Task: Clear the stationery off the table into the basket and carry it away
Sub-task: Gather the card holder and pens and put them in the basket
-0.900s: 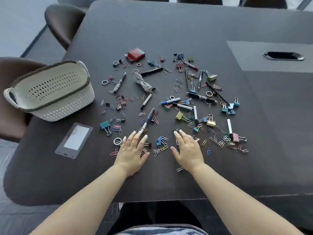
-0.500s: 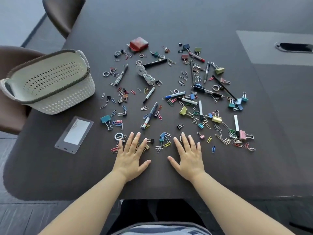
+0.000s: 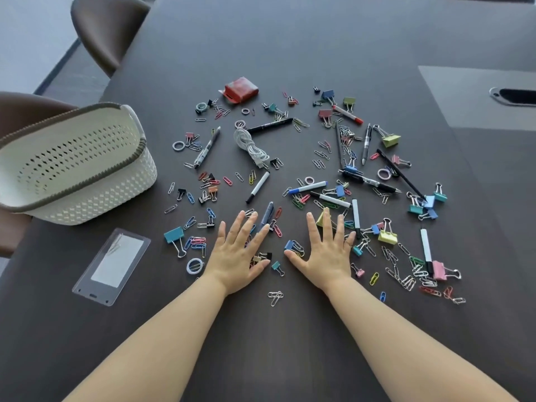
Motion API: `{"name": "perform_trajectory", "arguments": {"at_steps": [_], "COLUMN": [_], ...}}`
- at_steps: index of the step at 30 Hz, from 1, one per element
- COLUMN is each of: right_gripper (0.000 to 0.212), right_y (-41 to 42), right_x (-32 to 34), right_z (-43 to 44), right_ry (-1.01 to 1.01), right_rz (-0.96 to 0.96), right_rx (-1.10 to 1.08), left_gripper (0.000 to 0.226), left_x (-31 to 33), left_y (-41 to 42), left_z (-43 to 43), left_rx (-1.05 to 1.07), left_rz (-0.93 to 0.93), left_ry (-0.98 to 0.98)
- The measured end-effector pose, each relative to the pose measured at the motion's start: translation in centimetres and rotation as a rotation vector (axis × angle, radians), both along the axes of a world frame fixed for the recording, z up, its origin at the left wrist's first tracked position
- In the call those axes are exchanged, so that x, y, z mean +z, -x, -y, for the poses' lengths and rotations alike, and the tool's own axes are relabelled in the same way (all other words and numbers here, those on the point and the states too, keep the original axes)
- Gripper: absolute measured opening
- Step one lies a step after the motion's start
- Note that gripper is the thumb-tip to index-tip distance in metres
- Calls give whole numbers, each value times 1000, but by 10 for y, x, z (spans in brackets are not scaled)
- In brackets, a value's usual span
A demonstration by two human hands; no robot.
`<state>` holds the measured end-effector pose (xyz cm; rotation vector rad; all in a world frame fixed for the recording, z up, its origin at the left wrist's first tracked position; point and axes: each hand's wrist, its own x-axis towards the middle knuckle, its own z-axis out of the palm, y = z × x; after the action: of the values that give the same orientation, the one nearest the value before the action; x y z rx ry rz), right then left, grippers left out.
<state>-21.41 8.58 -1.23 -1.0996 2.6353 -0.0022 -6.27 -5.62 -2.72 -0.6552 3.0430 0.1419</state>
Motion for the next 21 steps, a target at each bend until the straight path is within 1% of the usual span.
{"name": "perform_trajectory", "arguments": {"at_steps": [3,6,7,9,10,11,12,15,17,19,21], "right_gripper": [89,85,84,80,75,69,63,42,37,34,29], "right_y": [17,28,31,35,36,35,34,31,29,28,25], "right_x": [1,1,1,0,0,-1,-3,-9,-9,-11,-14], "right_z": [9,15,17,21,22,22,22,17,16,17,18], "right_ry": [55,128,127,125,141,174,215,340,386,414,428], "right_rz": [1,-9,-17,-43,-63,-90,-117,-170,-185,-195,-219], "right_rx": [23,26,27,37,54,84,122,193,200,195,181], "left_gripper": [79,80,86,103,107,106,100,69,53,45,44], "left_x": [4,3,1,1,3,5,5,-2,-4,-4,-5], "left_y": [13,20,20,21,22,21,21,17,17,17,17], "left_z": [10,16,17,19,18,16,13,7,5,5,4], "left_rx": [1,100,140,229,269,295,302,270,237,209,193], "left_rz": [20,-38,-39,15,32,17,-25,-216,-272,-291,-312], "left_ry": [-54,-56,-47,-47,-36,-18,5,78,68,56,82]}}
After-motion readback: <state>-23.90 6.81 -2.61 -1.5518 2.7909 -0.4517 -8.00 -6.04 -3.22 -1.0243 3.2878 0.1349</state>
